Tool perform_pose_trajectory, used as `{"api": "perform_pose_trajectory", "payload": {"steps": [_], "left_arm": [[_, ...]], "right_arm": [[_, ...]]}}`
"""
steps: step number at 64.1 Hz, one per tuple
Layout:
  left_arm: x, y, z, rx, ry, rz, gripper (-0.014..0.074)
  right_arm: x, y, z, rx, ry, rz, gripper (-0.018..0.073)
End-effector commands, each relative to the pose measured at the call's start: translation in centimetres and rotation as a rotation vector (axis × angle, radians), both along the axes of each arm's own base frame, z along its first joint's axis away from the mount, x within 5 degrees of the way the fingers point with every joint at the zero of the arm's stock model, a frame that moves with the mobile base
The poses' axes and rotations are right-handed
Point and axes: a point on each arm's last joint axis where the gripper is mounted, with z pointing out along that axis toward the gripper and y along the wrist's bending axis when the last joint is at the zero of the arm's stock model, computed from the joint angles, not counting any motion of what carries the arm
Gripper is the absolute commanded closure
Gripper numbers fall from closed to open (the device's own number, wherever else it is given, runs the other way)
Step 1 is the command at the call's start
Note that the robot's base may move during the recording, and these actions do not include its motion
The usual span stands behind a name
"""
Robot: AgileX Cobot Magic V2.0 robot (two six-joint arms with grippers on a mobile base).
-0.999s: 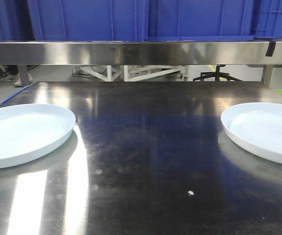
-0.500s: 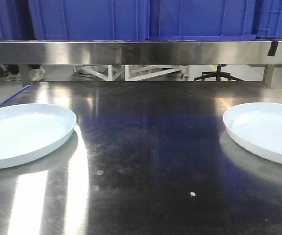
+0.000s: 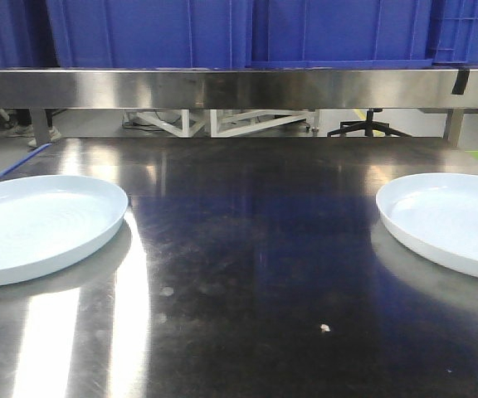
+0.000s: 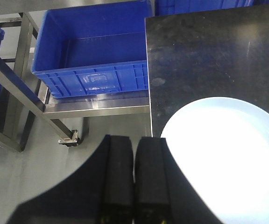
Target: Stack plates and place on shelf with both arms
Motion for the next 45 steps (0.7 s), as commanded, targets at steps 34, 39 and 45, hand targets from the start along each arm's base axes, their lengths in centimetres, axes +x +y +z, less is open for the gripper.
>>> {"api": "perform_pose_trajectory", "payload": {"steps": [34, 39, 45], "left_arm": [[2.3, -1.0, 0.0, -0.121, -0.009, -0.003, 0.0048], [3.5, -1.2, -1.1, -0.119, 0.042, 0.003, 0.0048], [5.0, -1.4, -2.4, -0.123, 0.096, 0.014, 0.0048]], "right_arm": [[3.0, -0.1, -0.8, -0.022, 0.022, 0.017, -0.0020], [3.0, -0.1, -0.8, -0.022, 0.022, 0.017, 0.0002], [3.0, -0.1, -0.8, -0.022, 0.022, 0.017, 0.0011]]}}
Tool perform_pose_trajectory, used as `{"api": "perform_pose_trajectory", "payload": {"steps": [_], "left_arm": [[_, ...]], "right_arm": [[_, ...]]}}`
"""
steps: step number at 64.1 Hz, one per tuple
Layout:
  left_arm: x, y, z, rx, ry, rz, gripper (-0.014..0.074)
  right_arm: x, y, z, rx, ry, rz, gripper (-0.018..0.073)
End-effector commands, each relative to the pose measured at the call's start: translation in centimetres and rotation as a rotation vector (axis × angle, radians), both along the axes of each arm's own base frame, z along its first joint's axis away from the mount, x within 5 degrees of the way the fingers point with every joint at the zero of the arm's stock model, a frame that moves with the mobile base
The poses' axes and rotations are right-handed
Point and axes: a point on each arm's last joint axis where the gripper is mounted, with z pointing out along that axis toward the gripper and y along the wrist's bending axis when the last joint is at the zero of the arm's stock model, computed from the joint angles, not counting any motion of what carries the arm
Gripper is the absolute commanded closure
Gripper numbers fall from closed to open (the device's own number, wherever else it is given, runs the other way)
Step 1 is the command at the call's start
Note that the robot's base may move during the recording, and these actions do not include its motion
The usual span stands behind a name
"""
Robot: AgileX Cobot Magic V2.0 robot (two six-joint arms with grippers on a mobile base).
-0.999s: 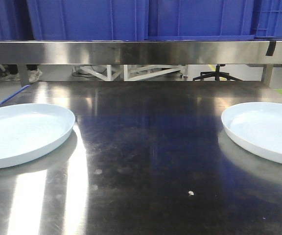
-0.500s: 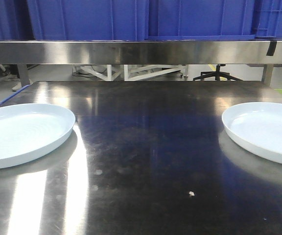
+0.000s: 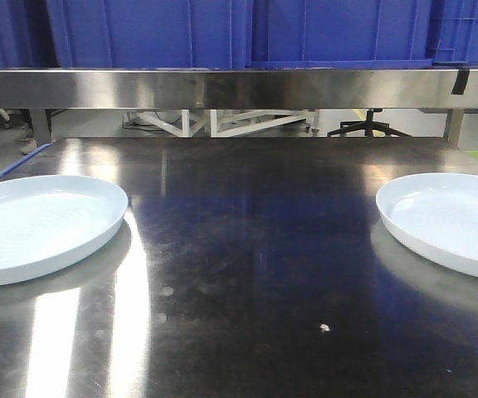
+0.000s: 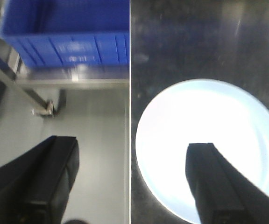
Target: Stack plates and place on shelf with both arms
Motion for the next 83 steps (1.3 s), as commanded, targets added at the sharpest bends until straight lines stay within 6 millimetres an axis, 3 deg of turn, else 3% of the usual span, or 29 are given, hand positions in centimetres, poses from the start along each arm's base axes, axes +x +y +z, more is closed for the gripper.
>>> {"api": "perform_pose_trajectory", "payload": {"steps": [1, 35, 83], "left_arm": [[1.5, -0.4, 0.6, -0.041, -0.059, 0.012, 0.0048], [6.2, -1.0, -4.5, -0.044, 0.087, 0.031, 0.0048], [9.4, -1.5, -9.8, -0.030, 0.207, 0.032, 0.0048]], "right_arm": [[0.5, 0.0, 1.9, -0.025, -0.109, 0.017, 0.0011], [0.5, 0.0, 1.9, -0.025, -0.109, 0.017, 0.0011], [0.5, 0.0, 1.9, -0.025, -0.109, 0.017, 0.0011]]}}
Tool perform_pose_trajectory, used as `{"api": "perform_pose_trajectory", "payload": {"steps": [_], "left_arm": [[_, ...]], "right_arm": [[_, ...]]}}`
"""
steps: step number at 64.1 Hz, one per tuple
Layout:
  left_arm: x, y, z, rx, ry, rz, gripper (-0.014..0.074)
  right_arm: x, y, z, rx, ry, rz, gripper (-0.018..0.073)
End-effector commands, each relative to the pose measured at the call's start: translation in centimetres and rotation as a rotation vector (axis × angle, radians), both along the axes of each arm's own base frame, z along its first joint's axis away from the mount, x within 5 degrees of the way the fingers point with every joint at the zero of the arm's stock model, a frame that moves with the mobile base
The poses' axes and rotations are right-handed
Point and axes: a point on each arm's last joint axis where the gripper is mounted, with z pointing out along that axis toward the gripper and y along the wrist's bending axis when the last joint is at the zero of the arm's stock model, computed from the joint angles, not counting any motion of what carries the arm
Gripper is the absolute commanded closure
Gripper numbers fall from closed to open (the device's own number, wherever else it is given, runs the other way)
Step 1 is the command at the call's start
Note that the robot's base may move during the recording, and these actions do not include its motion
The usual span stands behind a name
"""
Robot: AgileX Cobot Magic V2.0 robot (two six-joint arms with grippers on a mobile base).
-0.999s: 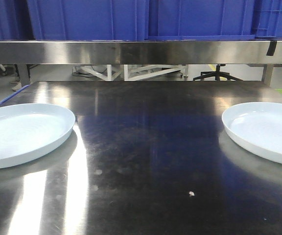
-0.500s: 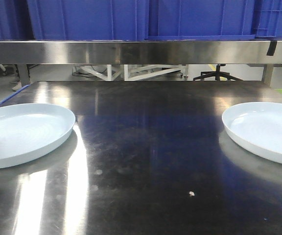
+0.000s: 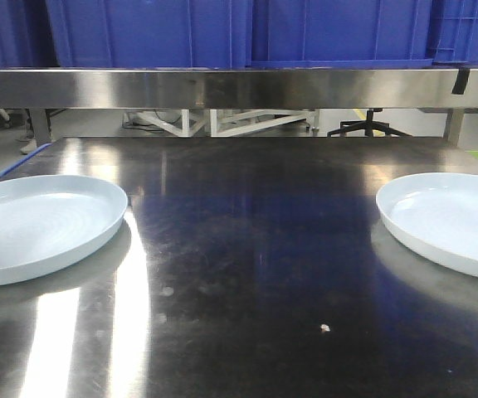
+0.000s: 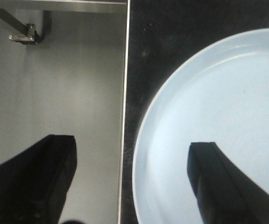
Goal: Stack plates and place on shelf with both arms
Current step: 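Move the left gripper down to the rim of the nearer white plate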
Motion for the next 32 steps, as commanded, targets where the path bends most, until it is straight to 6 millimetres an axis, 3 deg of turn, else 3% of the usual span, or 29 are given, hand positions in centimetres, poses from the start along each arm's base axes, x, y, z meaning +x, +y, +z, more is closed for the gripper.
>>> {"api": "perform_pose_trajectory", "payload": {"steps": [1, 32], "left_arm": [[0.67, -0.38, 1.78, -0.023, -0.100, 0.002, 0.0048], [1.24, 0.15, 1.25, -0.024, -0.111, 0.019, 0.0048]], "right_arm": [[0.51, 0.01, 1.90, -0.025, -0.109, 0.017, 0.0011], [0.51, 0.01, 1.90, -0.025, -0.109, 0.017, 0.0011]]}}
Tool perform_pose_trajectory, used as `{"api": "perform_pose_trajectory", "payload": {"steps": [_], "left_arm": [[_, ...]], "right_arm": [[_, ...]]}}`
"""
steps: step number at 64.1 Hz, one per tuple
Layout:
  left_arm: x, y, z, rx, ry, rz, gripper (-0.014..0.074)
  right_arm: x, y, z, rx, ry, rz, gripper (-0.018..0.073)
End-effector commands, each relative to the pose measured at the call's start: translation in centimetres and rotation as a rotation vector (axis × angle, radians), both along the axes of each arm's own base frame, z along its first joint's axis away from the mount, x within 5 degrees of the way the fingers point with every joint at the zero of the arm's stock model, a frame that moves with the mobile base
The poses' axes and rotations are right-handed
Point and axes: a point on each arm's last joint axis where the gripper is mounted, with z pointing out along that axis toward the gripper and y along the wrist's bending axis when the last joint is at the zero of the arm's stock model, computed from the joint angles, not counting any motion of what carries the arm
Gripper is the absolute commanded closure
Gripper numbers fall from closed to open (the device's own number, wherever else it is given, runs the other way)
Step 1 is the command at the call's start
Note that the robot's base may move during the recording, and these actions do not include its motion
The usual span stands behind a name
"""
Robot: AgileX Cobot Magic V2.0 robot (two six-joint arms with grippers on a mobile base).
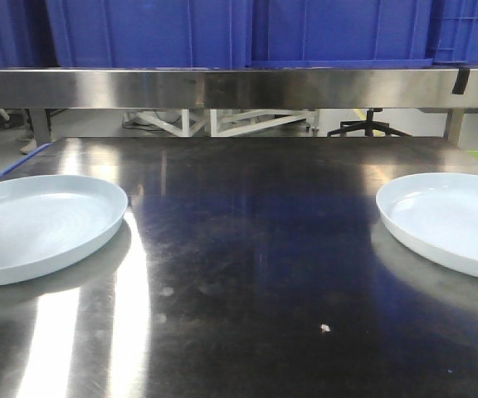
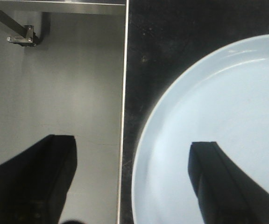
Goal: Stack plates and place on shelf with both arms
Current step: 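Move the left gripper down to the rim of the nearer white plate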
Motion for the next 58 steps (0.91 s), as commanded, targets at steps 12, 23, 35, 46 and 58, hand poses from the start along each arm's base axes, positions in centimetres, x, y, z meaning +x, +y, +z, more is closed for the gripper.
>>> {"api": "perform_pose_trajectory", "payload": {"steps": [12, 23, 35, 46, 58], "left_arm": [[0.7, 0.6, 1.9, -0.022, -0.102, 0.034, 0.0048], [0.9, 0.6, 1.6, -0.022, -0.100, 0.034, 0.0048], [1.3, 0.6, 0.6, -0.019, -0.069, 0.034, 0.0048], [1.4, 0.6, 0.1, -0.017, -0.055, 0.034, 0.0052], [1.4, 0.6, 0.1, -0.018, -0.059, 0.034, 0.0370]], "right_arm": [[0.5, 0.0, 1.9, -0.025, -0.109, 0.017, 0.0011], [0.5, 0.0, 1.9, -0.025, -0.109, 0.017, 0.0011], [0.5, 0.0, 1.9, -0.025, -0.109, 0.017, 0.0011], [0.5, 0.0, 1.9, -0.025, -0.109, 0.017, 0.0012], [0.5, 0.0, 1.9, -0.025, -0.109, 0.017, 0.0102]]}}
